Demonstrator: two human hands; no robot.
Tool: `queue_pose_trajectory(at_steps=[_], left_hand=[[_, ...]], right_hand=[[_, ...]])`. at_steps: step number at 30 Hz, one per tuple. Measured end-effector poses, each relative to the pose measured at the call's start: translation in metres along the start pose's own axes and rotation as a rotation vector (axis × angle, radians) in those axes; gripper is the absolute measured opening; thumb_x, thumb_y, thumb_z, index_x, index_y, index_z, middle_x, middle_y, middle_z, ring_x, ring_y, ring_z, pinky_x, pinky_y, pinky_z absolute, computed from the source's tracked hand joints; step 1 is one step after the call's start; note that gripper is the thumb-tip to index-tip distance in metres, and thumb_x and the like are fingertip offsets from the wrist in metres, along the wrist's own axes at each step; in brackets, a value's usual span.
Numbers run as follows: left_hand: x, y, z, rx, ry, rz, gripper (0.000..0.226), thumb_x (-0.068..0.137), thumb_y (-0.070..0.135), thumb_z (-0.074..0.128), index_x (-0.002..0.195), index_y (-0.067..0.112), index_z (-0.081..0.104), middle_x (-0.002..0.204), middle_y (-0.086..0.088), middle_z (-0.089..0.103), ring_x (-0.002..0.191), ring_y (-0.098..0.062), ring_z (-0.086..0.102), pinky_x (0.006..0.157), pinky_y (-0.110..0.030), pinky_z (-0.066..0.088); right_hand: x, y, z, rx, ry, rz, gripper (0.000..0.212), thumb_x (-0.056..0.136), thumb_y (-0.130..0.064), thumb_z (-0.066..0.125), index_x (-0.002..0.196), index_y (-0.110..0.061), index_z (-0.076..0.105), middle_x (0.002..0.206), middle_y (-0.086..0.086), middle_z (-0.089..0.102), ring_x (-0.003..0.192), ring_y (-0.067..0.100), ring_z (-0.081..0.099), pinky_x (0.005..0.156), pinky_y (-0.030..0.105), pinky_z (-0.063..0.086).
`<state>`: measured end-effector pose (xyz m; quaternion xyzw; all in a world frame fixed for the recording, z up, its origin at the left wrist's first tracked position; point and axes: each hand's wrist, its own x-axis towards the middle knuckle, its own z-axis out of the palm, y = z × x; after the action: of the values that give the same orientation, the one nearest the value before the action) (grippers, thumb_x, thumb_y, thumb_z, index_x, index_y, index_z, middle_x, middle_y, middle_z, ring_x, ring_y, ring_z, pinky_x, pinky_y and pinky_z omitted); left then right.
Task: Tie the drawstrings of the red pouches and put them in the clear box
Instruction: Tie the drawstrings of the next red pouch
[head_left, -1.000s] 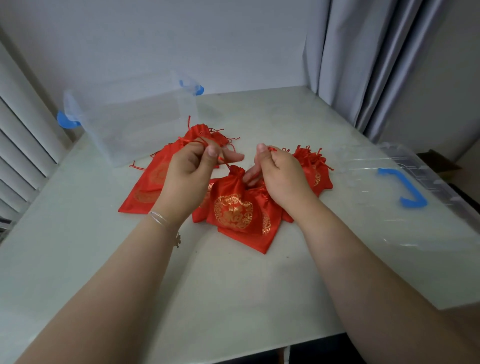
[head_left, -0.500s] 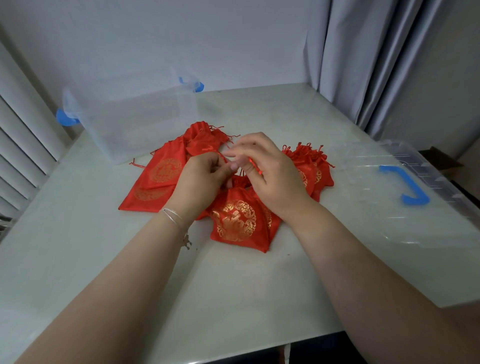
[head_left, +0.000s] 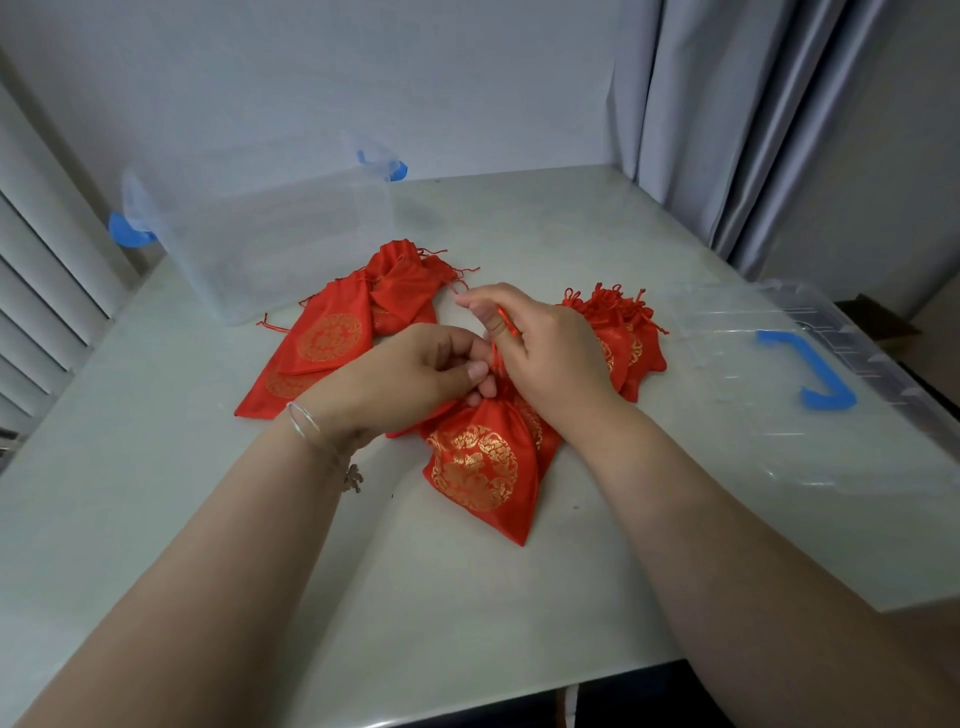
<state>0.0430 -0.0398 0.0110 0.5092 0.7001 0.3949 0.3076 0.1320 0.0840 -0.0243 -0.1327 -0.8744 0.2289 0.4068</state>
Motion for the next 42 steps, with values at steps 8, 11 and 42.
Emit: queue_pose_trajectory(at_steps=[8, 11, 42], left_hand=[[0.004, -0.005, 0.004, -0.064, 0.141, -0.016, 0.013, 0.09, 0.014, 0.061, 0.083, 0.007, 0.068, 0.066, 0.003, 0.069, 0.064, -0.008, 0.061, 0.066, -0.017, 0.051], [0.004, -0.006, -0.001, -0.1, 0.176, -0.014, 0.015, 0.092, 0.013, 0.058, 0.081, 0.009, 0.069, 0.065, 0.005, 0.067, 0.062, -0.006, 0.06, 0.064, -0.015, 0.05], [0.009, -0.015, -0.01, -0.375, 0.27, -0.091, 0.014, 0.08, -0.005, 0.066, 0.08, 0.008, 0.067, 0.075, -0.008, 0.07, 0.065, -0.011, 0.068, 0.063, -0.016, 0.053]], right_hand=[[0.004, 0.0, -0.007, 0.311, -0.2, 0.251, 0.044, 0.091, -0.056, 0.041, 0.117, -0.028, 0.063, 0.059, -0.006, 0.06, 0.047, 0.005, 0.055, 0.055, 0.026, 0.047], [0.006, 0.006, -0.013, 0.506, -0.343, 0.282, 0.039, 0.08, -0.052, 0.061, 0.11, -0.027, 0.063, 0.076, 0.017, 0.067, 0.068, 0.014, 0.062, 0.068, 0.037, 0.051], [0.006, 0.007, -0.04, 0.237, -0.478, 0.241, 0.015, 0.084, -0.022, 0.068, 0.069, -0.023, 0.064, 0.074, -0.016, 0.059, 0.063, -0.005, 0.05, 0.063, 0.009, 0.036]])
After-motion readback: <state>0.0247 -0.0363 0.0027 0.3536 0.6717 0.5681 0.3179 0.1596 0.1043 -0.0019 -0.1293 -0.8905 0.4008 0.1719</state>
